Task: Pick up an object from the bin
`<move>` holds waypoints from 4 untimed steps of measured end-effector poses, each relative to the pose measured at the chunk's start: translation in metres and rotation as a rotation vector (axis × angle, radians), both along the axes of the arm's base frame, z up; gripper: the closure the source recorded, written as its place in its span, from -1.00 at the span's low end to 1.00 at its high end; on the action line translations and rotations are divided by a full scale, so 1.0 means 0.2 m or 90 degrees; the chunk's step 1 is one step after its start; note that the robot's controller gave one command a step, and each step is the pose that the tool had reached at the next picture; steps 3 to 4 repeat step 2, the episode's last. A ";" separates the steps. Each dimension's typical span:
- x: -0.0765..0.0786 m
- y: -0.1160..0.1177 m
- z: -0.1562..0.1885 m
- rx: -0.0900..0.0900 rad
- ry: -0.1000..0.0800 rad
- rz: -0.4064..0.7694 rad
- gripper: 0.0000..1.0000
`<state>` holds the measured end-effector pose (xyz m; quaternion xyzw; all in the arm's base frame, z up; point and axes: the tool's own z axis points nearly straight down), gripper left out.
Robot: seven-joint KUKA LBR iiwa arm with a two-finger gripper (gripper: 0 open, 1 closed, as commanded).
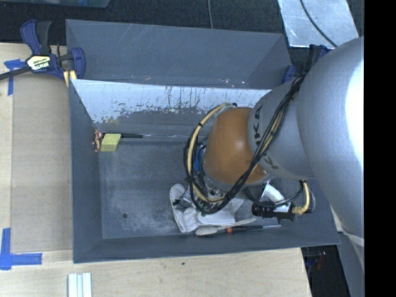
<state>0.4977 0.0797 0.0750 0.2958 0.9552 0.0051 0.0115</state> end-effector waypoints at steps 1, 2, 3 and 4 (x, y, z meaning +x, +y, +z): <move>-0.02 -0.01 0.14 -0.001 0.007 0.000 1.00; 0.00 0.00 0.32 -0.001 0.002 0.001 1.00; 0.00 0.00 0.32 -0.001 0.002 0.001 1.00; 0.00 0.00 0.32 -0.001 0.002 0.001 1.00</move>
Offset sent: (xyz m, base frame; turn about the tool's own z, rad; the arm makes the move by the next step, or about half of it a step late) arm -0.0029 -0.0007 0.0196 -0.0006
